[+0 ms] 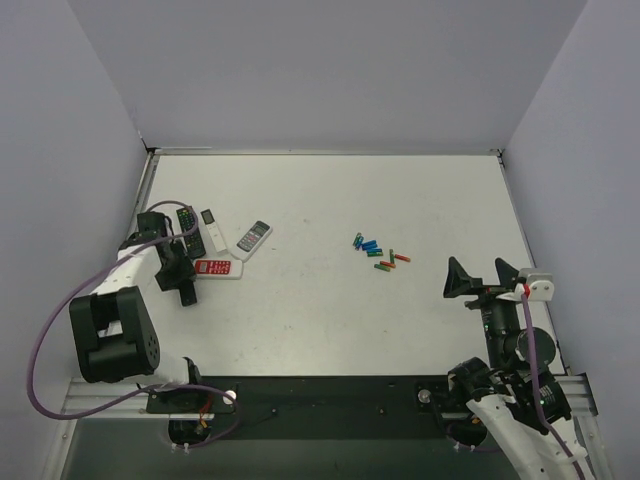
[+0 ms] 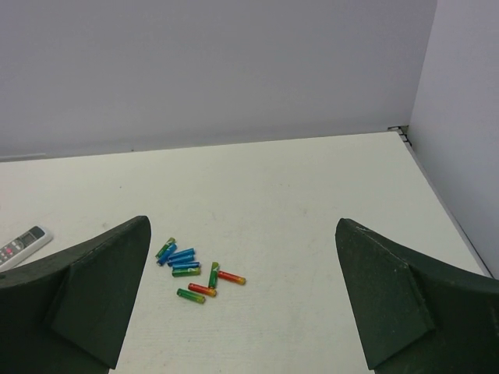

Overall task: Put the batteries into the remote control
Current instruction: Pick up the remote control from the center of the board.

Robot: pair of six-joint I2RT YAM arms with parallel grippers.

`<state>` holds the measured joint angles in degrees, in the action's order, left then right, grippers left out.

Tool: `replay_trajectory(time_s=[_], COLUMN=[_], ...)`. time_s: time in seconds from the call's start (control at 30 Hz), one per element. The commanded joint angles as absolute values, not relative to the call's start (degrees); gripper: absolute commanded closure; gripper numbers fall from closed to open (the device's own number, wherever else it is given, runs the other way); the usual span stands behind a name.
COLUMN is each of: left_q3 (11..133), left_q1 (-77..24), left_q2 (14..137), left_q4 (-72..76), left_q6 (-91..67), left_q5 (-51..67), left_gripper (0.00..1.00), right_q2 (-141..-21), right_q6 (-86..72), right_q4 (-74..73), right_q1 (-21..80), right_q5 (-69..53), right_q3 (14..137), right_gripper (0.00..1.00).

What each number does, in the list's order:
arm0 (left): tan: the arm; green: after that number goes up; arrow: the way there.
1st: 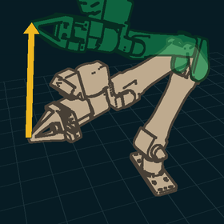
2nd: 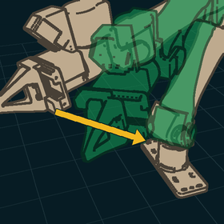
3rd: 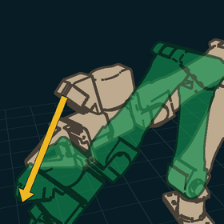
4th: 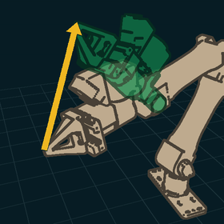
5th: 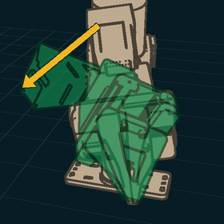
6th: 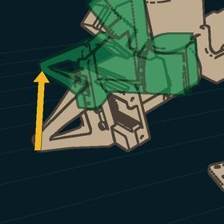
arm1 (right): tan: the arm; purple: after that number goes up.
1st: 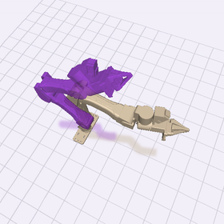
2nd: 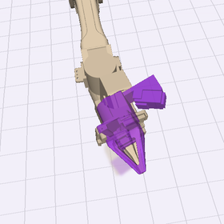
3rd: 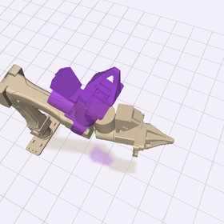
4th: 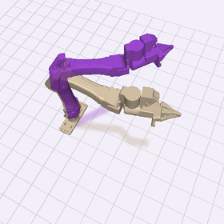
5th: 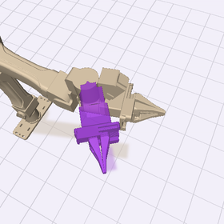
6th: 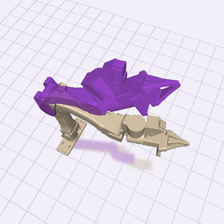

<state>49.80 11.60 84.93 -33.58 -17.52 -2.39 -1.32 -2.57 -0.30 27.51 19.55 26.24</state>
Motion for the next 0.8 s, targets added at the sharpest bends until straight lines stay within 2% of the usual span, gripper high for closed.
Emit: replay_trajectory(time_s=[0.0, 0.1, 0.27, 0.47, 0.6, 0.77], left_q3=[49.75, 49.57, 48.52, 47.29, 46.59, 46.58], left_q1=[10.20, 8.10, 1.42, -13.16, -21.34, -30.65], left_q2=[79.72, 74.99, 69.97, 66.80, 66.71, 67.94], left_q4=[-32.78, -33.22, -31.03, -22.16, -9.71, 3.99], left_q6=[-18.19, -19.33, -24.51, -33.83, -40.33, -44.91], left_q5=[0.00, 4.74, 13.59, 22.14, 27.50, 31.02], left_gripper=[1.00, 1.00, 1.00, 1.00, 1.00, 1.00], right_q2=[-5.27, -9.30, -20.02, -31.89, -39.10, -46.92], right_q6=[-5.18, -7.38, -9.39, -16.07, -22.47, -32.59], right_q4=[-1.30, -3.68, -6.77, -4.49, -0.45, 13.86], right_q1=[28.04, 28.04, 27.95, 28.12, 28.21, 28.21], right_q5=[15.56, 10.91, -7.97, -25.19, -34.68, -41.39], right_q3=[30.84, 34.09, 38.76, 40.87, 40.34, 36.57], right_gripper=[0.00, 0.00, 0.00, 0.00, 0.00, 0.00])
